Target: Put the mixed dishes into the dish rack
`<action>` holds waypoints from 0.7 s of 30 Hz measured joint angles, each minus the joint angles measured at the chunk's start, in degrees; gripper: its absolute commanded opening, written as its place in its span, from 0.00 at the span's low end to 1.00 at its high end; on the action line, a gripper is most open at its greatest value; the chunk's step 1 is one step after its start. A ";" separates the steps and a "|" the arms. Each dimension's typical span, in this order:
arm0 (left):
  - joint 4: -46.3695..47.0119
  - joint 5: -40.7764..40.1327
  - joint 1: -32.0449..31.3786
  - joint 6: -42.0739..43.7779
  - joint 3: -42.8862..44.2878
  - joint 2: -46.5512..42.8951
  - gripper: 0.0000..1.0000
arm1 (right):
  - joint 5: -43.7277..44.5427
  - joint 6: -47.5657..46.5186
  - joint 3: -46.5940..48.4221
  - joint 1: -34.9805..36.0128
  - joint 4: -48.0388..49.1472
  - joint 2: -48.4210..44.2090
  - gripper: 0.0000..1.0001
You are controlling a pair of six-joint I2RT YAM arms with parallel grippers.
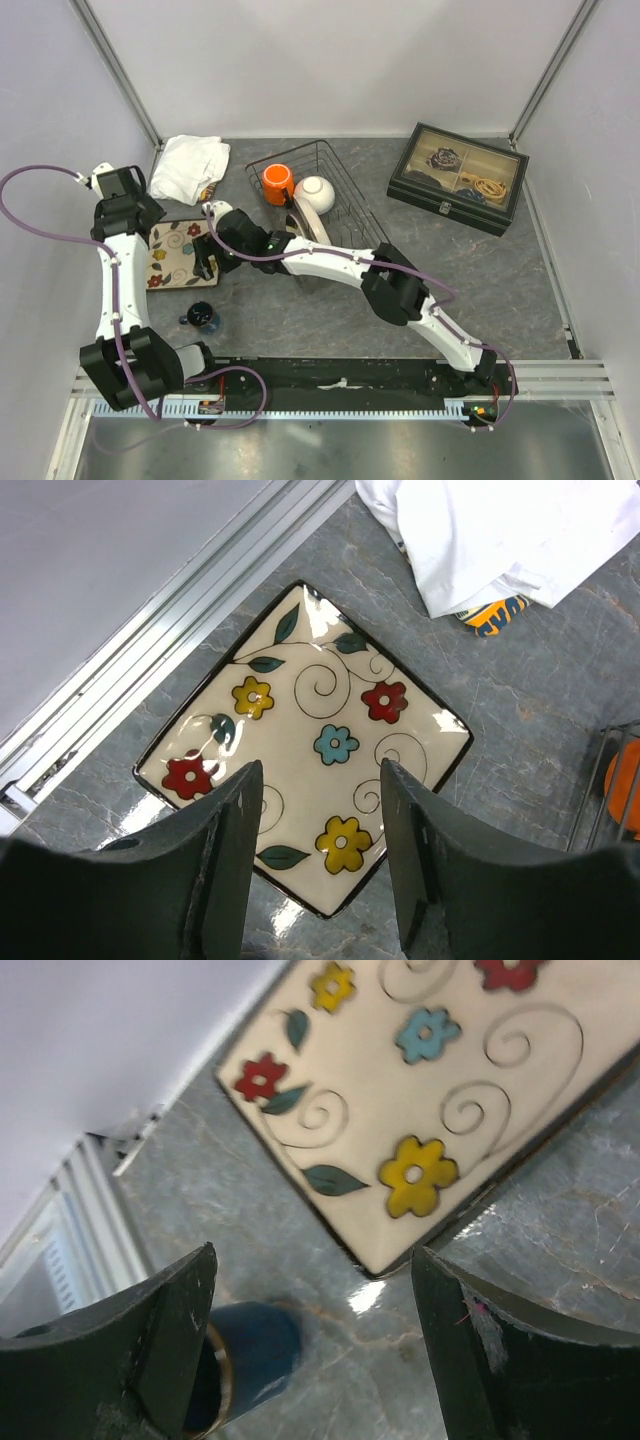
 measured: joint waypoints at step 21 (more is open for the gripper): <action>2.43 -2.12 1.27 -0.15 -0.17 3.45 0.58 | 3.74 12.66 -0.63 -3.45 6.25 7.43 0.86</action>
